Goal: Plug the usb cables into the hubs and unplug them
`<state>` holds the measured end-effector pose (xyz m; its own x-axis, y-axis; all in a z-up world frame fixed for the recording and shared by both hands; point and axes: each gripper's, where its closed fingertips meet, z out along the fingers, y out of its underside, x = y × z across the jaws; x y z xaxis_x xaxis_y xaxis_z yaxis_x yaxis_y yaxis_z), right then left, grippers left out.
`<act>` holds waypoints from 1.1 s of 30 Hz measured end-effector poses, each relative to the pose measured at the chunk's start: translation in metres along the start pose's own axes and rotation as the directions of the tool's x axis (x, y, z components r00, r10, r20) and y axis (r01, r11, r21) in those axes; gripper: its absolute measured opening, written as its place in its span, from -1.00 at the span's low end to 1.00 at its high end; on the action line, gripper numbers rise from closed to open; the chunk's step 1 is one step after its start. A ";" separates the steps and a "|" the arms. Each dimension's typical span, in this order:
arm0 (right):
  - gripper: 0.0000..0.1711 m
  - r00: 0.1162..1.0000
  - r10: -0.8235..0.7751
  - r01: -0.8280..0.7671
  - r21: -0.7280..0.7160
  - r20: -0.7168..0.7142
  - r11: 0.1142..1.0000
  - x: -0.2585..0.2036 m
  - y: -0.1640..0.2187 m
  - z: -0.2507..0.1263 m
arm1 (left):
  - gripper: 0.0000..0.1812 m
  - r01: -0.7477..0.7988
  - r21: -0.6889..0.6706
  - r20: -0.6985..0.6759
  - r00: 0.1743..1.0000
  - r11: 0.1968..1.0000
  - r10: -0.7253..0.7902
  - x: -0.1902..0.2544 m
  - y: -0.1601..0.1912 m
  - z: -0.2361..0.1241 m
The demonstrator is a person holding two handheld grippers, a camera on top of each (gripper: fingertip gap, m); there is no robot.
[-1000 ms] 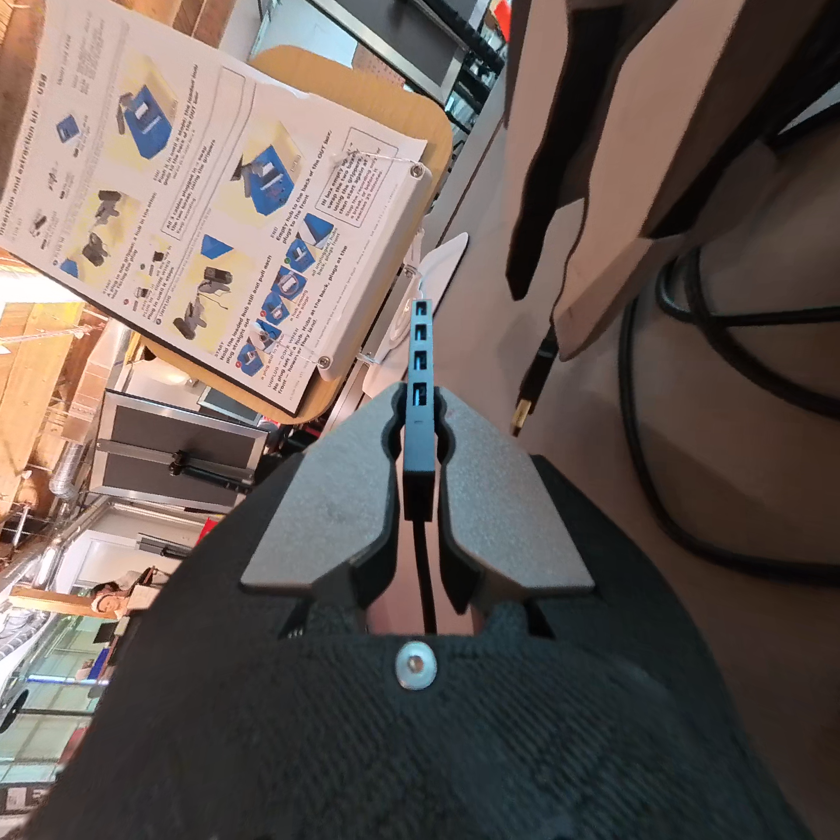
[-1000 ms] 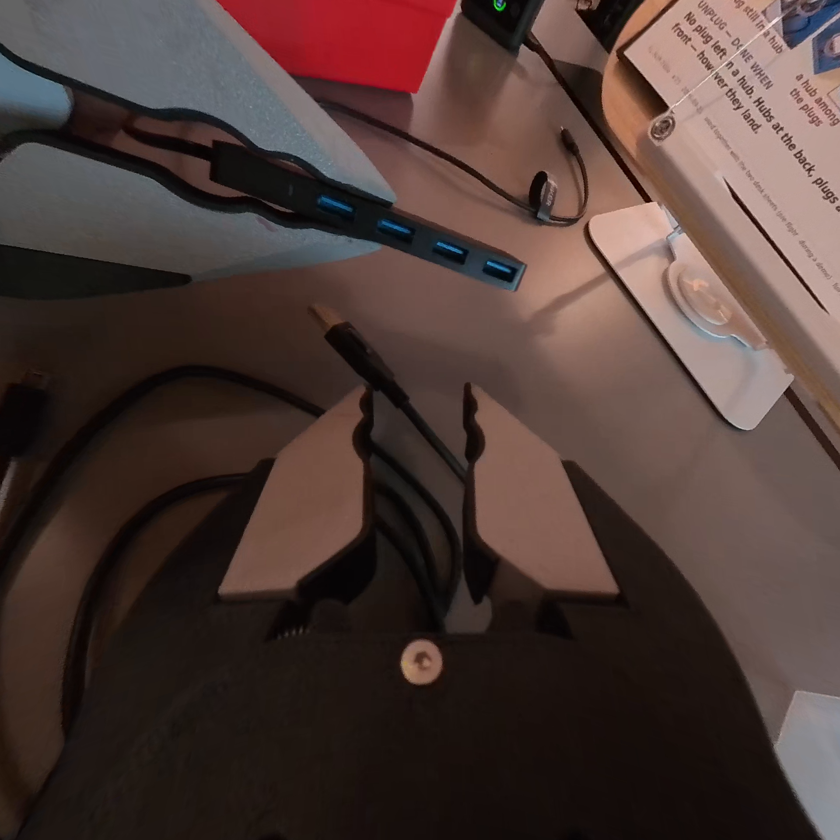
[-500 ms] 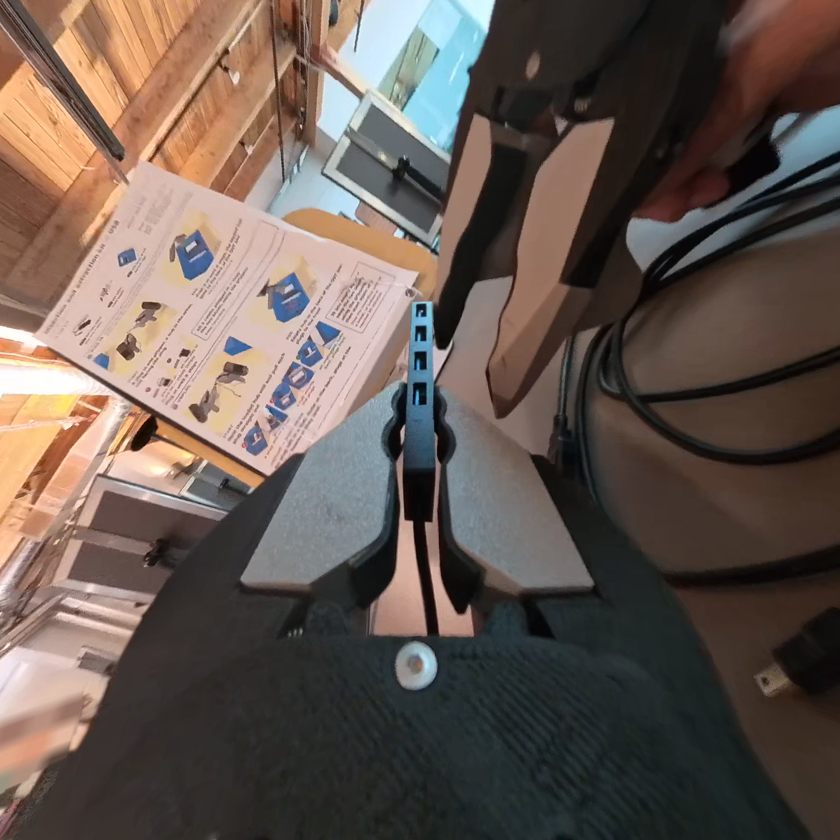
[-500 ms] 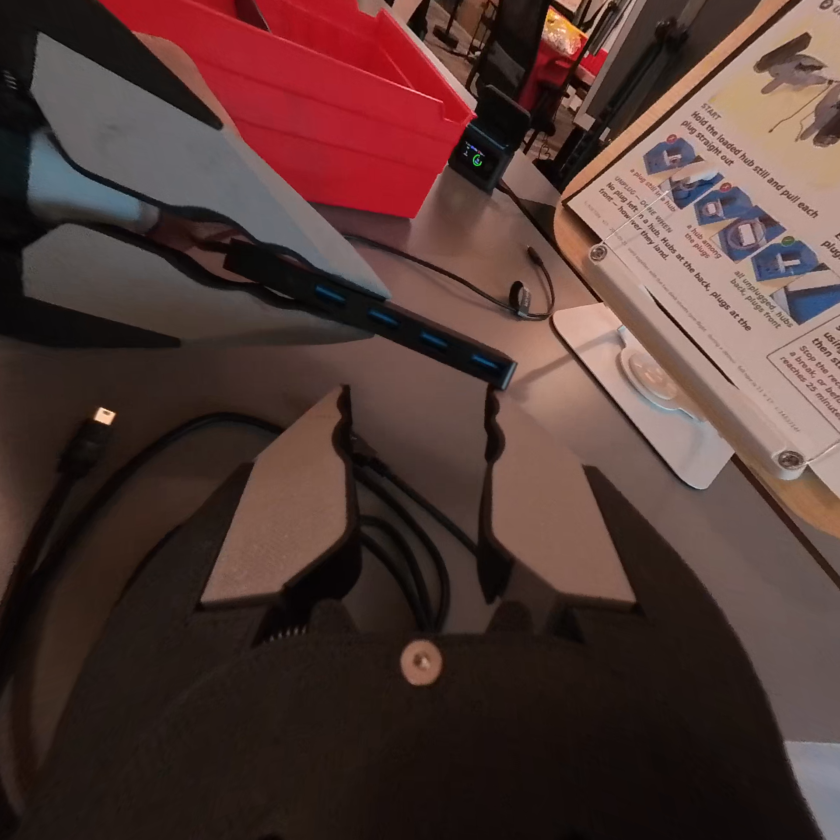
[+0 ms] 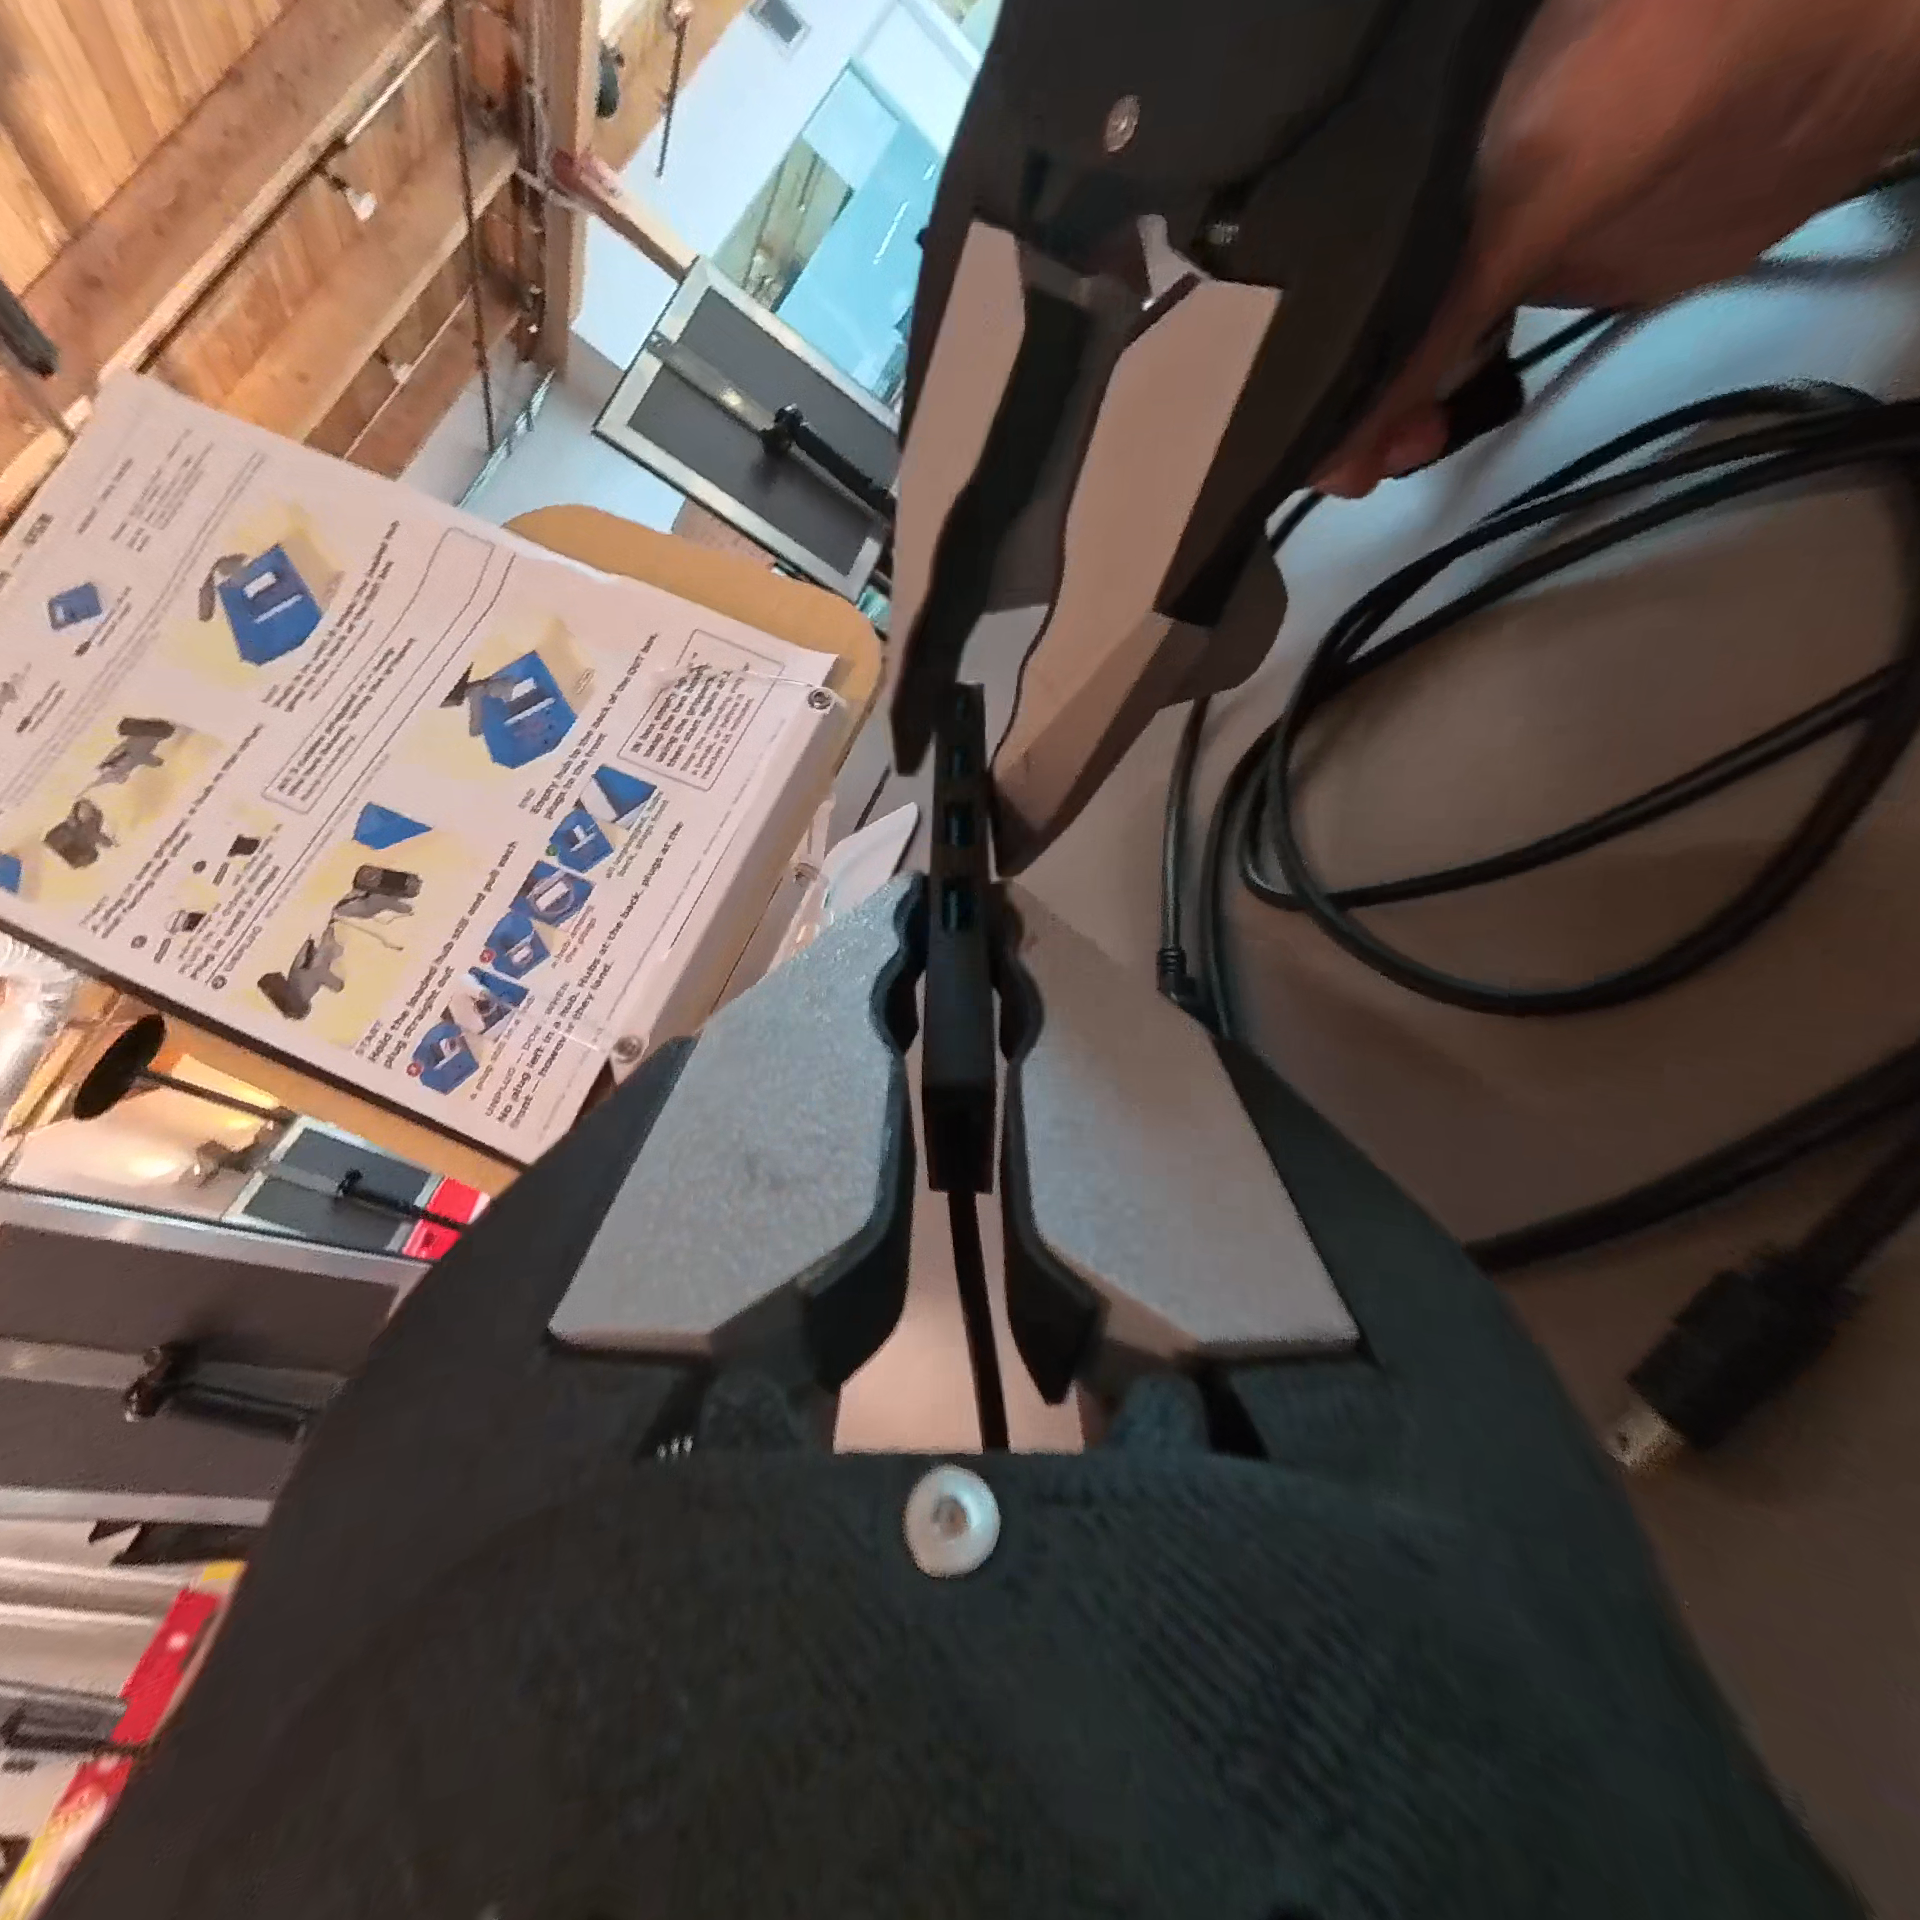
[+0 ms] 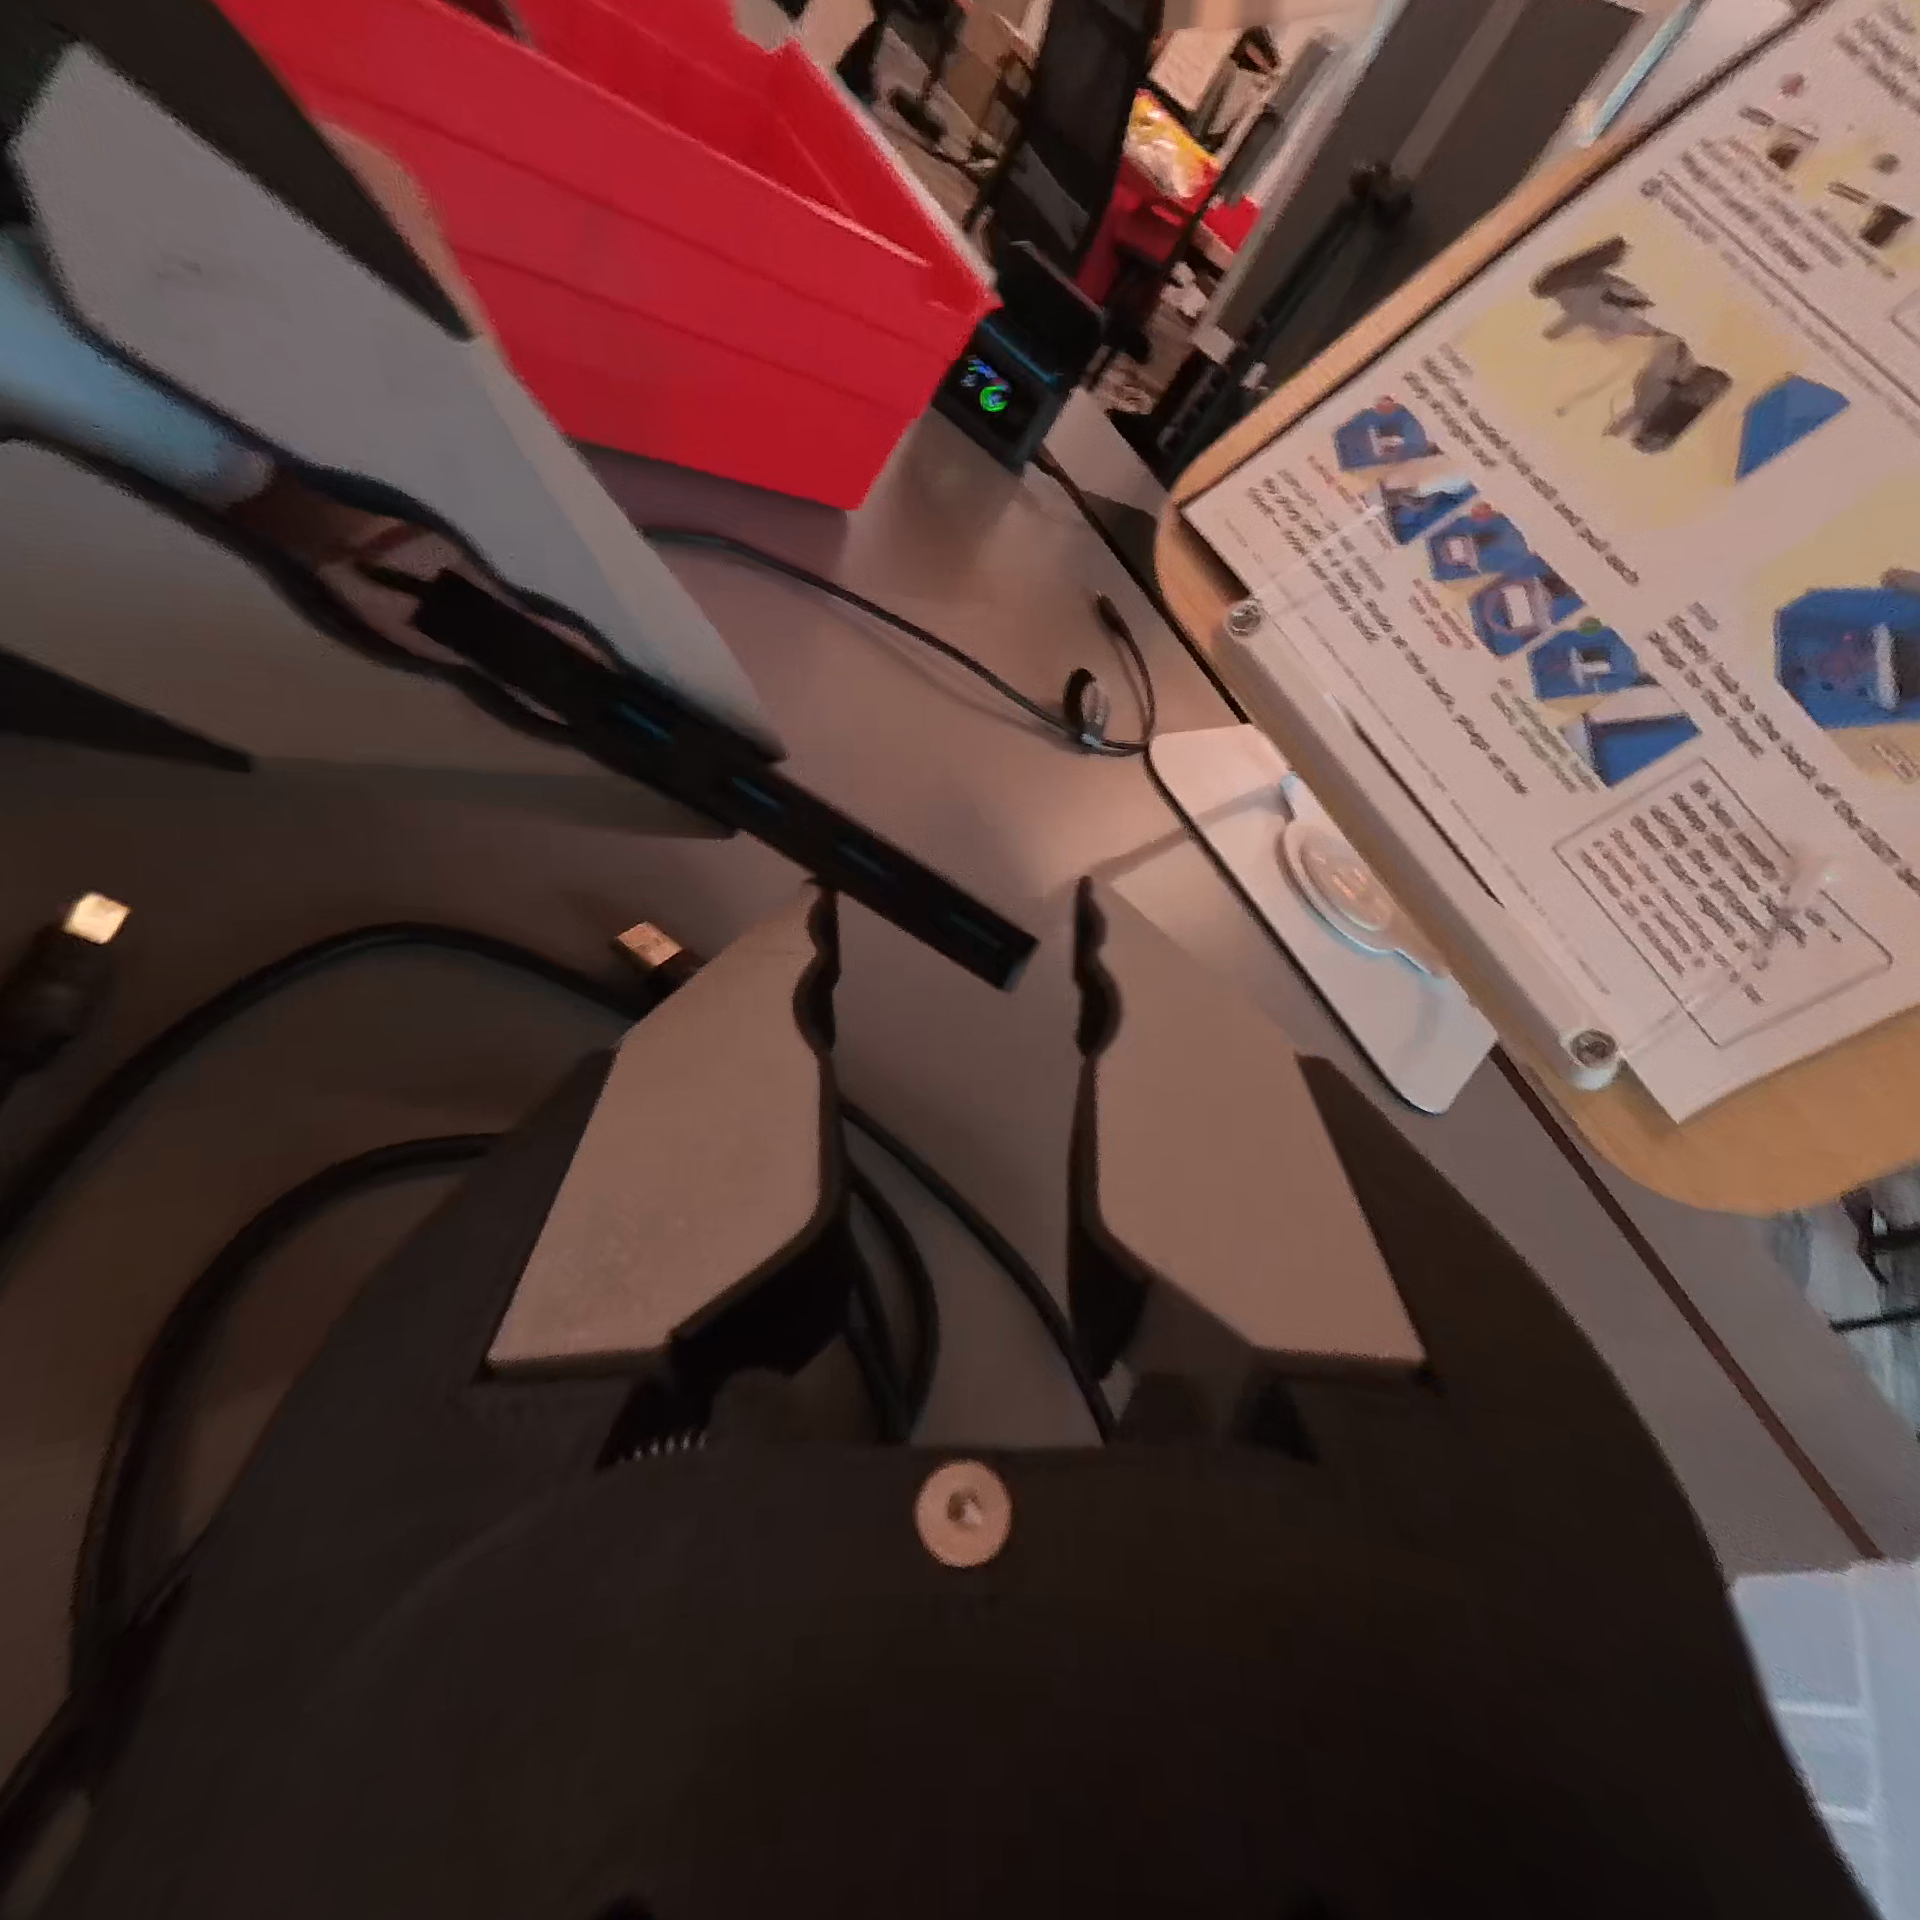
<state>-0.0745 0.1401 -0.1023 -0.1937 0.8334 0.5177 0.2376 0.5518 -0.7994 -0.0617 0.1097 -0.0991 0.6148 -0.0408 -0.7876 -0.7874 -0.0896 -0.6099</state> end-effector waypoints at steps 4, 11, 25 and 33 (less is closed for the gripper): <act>-0.64 0.992 -0.090 0.094 -0.041 0.092 0.995 -0.023 0.007 0.004 | -0.90 0.039 0.031 -0.144 0.989 0.999 -0.035 0.013 0.006 -0.010; -0.80 0.952 -0.250 0.265 -0.071 0.177 0.962 -0.054 0.016 0.010 | -0.90 -0.015 0.027 -0.248 0.969 1.000 0.021 0.029 0.018 -0.024; -0.88 0.913 -0.399 0.394 0.067 0.086 0.917 -0.044 -0.001 0.004 | -0.76 0.036 0.097 -0.082 0.996 0.995 -0.028 0.003 0.016 -0.030; -0.86 0.918 -0.382 0.363 0.160 0.104 0.918 -0.047 -0.012 -0.003 | -0.84 0.257 0.165 -0.265 0.941 0.952 -0.208 0.010 0.001 -0.044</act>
<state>-0.0658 0.0948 -0.1164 -0.3679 0.5515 0.7487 -0.0048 0.8040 -0.5946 -0.0545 0.0658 -0.1036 0.7549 -0.2837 -0.5913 -0.5992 0.0681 -0.7977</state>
